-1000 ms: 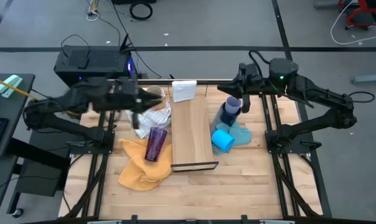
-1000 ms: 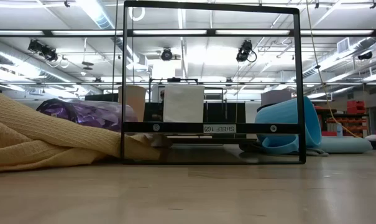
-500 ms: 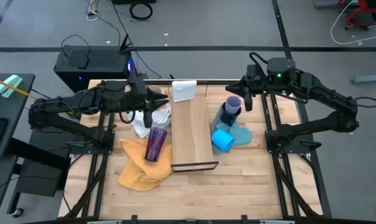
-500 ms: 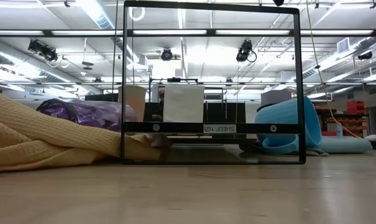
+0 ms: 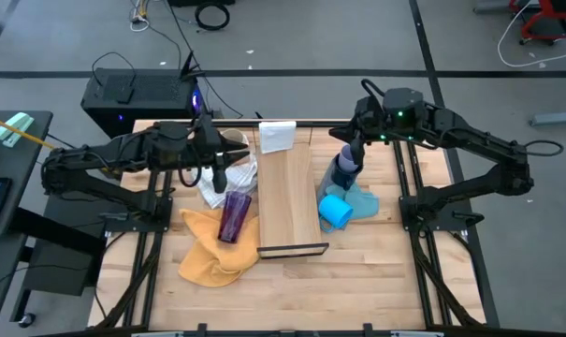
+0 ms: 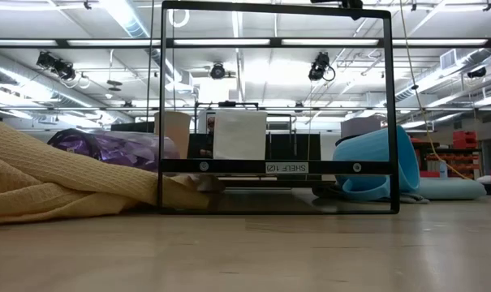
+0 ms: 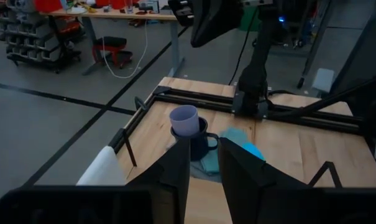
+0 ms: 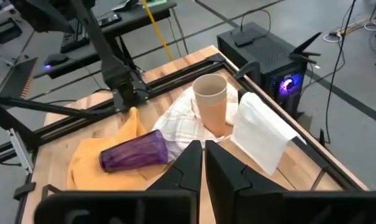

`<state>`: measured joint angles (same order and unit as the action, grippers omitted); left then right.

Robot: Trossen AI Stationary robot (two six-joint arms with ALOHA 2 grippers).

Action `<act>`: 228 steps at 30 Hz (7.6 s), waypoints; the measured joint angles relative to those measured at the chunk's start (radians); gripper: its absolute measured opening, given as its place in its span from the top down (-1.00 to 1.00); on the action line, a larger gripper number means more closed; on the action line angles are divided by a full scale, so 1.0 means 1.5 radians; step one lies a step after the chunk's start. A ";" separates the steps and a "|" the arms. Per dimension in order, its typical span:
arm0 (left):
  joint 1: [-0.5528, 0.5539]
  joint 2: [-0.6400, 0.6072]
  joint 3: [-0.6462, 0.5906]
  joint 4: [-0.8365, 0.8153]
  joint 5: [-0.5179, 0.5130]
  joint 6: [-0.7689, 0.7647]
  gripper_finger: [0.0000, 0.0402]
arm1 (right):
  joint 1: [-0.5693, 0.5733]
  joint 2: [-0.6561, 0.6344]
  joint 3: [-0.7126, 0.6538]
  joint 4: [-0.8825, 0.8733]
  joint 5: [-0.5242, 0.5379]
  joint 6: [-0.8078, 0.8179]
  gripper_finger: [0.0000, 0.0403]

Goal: Stack small to large cups/mugs on shelf
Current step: Put the violet cup on the shelf

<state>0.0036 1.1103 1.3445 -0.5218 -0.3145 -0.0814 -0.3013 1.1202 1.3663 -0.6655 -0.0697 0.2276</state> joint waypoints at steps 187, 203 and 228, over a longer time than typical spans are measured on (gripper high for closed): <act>0.211 0.349 -0.001 -0.421 0.409 0.133 0.12 | 0.111 -0.033 0.000 0.093 0.011 0.003 0.92; 0.160 0.440 -0.001 -0.395 0.323 0.119 0.14 | 0.111 -0.033 0.000 0.094 0.010 0.022 0.93; 0.139 0.481 -0.001 -0.477 0.371 0.182 0.43 | 0.111 -0.033 0.000 0.093 0.011 0.028 0.93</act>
<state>0.2115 1.8324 1.3434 -1.2369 0.2420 0.1912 -0.1349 1.0714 1.3663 -0.5260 -0.0536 0.2688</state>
